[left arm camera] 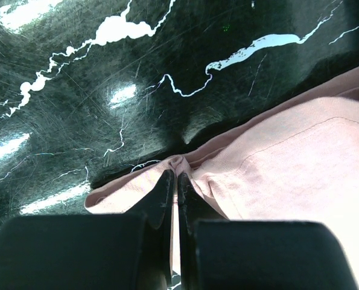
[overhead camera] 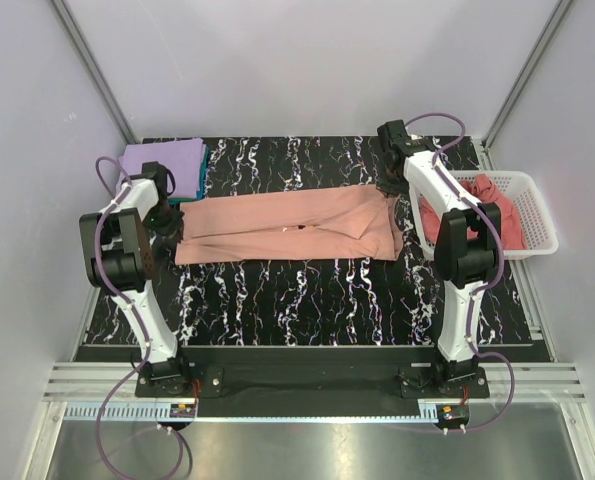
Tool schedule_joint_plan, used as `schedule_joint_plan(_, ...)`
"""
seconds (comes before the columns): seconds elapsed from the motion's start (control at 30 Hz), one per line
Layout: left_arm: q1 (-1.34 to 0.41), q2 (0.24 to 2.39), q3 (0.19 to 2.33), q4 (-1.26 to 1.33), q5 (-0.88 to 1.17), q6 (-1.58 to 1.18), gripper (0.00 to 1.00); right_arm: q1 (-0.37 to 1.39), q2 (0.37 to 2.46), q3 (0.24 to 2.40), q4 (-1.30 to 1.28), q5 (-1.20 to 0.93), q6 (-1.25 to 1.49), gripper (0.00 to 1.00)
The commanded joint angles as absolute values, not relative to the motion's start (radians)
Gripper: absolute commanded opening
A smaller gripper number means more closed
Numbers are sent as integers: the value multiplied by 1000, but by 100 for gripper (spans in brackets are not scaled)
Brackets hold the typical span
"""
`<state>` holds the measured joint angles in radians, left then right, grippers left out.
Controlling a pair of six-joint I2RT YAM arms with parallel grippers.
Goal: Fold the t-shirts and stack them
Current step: Fold the tshirt
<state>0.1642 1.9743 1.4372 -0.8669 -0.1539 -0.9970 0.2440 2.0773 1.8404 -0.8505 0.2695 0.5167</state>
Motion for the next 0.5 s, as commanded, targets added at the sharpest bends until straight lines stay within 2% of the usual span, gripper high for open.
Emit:
schedule_joint_plan(0.0,170,1970,1471,-851,-178,-988,0,235,2074,1887,-845,287,512,0)
schedule_joint_plan(0.23,169,1982,1483,-857,-164,-1005,0,232,2089,1927,-856,295,494,0)
schedule_joint_plan(0.27,169,1991,1494,-870,-167,-1006,3,232,2092,1931,-854,290,491,0)
schedule_joint_plan(0.3,169,1996,1503,-890,-175,-1009,17,232,2104,1937,-850,285,488,0)
schedule_joint_plan(0.4,169,1990,1529,-916,-189,-1009,39,230,2123,1956,-836,238,474,0)
schedule_joint_plan(0.47,169,1971,1549,-934,-213,-1003,43,232,2141,1966,-836,212,472,0)
